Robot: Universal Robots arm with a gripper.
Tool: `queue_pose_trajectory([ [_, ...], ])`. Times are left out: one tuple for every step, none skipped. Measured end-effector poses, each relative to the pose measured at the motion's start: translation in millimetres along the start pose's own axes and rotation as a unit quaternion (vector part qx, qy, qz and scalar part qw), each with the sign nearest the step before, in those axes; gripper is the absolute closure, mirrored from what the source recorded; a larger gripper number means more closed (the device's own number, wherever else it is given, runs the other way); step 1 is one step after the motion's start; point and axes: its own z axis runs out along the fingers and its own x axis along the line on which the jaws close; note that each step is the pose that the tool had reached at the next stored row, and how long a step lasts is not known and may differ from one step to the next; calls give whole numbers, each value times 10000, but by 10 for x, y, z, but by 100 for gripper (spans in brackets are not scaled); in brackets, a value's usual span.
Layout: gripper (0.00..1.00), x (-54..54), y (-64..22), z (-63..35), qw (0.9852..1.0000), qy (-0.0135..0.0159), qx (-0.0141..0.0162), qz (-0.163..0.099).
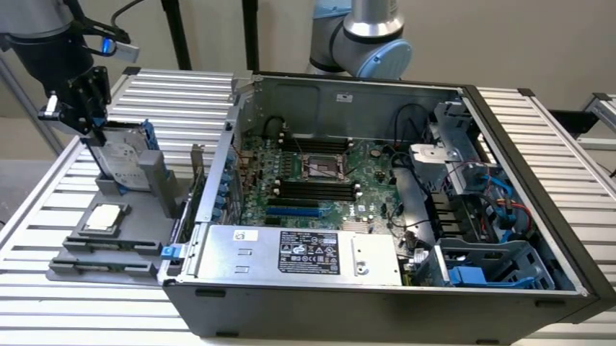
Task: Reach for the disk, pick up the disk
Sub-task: 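Pick up the disk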
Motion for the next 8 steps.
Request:
queue_pose_trajectory([
  [67,4,0,1,10000,-1,1,0],
  [67,11,0,1,10000,-1,0,0],
  [67,19,0,0,10000,0,0,0],
  [67,31,-1,-1,10000,0,-1,0],
  [67,42,-1,-1,10000,0,0,0],
  [67,53,-1,-1,10000,0,0,0],
  [67,61,-1,-1,10000,0,0,0],
  [67,66,-1,-1,10000,1,0,0],
])
